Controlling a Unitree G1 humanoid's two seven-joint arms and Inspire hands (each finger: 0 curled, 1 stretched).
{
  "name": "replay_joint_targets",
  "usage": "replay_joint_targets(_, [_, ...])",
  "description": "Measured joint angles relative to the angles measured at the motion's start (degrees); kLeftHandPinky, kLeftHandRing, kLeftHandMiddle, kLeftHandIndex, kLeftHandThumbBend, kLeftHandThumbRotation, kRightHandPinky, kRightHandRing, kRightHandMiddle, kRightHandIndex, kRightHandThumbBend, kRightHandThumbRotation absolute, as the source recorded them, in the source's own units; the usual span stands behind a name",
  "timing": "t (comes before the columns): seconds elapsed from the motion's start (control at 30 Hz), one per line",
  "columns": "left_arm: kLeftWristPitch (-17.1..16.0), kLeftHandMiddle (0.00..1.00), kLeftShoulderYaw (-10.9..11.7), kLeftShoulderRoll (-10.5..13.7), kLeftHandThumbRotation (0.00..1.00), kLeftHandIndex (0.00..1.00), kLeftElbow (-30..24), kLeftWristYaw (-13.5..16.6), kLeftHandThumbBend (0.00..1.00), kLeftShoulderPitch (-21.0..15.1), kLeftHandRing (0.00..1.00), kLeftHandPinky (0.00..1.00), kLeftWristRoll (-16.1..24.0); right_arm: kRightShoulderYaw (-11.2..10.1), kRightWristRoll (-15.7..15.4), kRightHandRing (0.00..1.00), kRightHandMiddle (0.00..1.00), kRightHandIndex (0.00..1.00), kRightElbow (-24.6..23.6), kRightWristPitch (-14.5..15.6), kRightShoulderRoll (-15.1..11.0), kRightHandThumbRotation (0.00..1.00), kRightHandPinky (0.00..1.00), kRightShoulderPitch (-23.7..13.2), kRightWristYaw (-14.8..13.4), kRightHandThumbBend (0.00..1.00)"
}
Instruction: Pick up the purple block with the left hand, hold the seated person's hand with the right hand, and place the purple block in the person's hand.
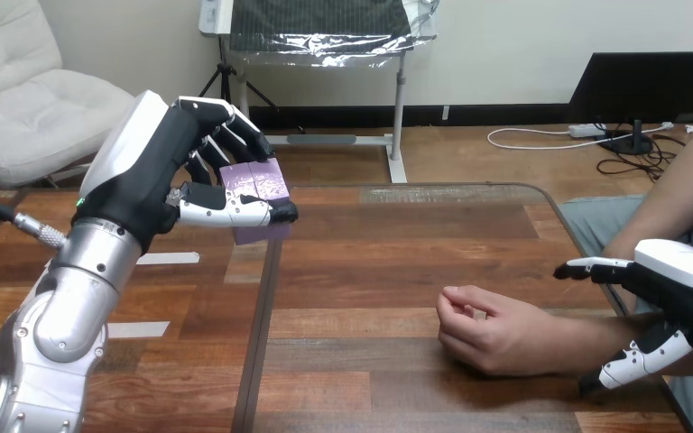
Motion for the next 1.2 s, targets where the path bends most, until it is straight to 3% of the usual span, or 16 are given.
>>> replay_joint_targets(0.3, [0.0, 0.43, 0.1, 0.0, 0.0, 0.46, 0.0, -0.4, 0.61, 0.0, 0.36, 0.29, -1.0, 1.2, -0.9, 0.88, 0.88, 0.89, 0.9, -0.9, -0.1, 0.27, 0.9, -0.5, 0.1, 1.0])
replay_joint_targets(0.67, [0.0, 0.42, 0.1, 0.0, 0.0, 0.46, 0.0, -0.4, 0.61, 0.0, 0.36, 0.29, -1.8, 3.1, -3.0, 0.86, 0.87, 0.87, 1.7, -0.8, -0.1, 0.22, 0.81, -1.5, -0.4, 1.0])
replay_joint_targets(1.2, [-0.1, 0.42, 0.1, 0.0, 0.0, 0.45, 0.0, -0.5, 0.6, 0.0, 0.35, 0.28, -2.0, 6.6, -8.1, 0.82, 0.83, 0.83, 2.3, -0.8, -0.1, 0.17, 0.79, -1.9, -5.2, 1.0])
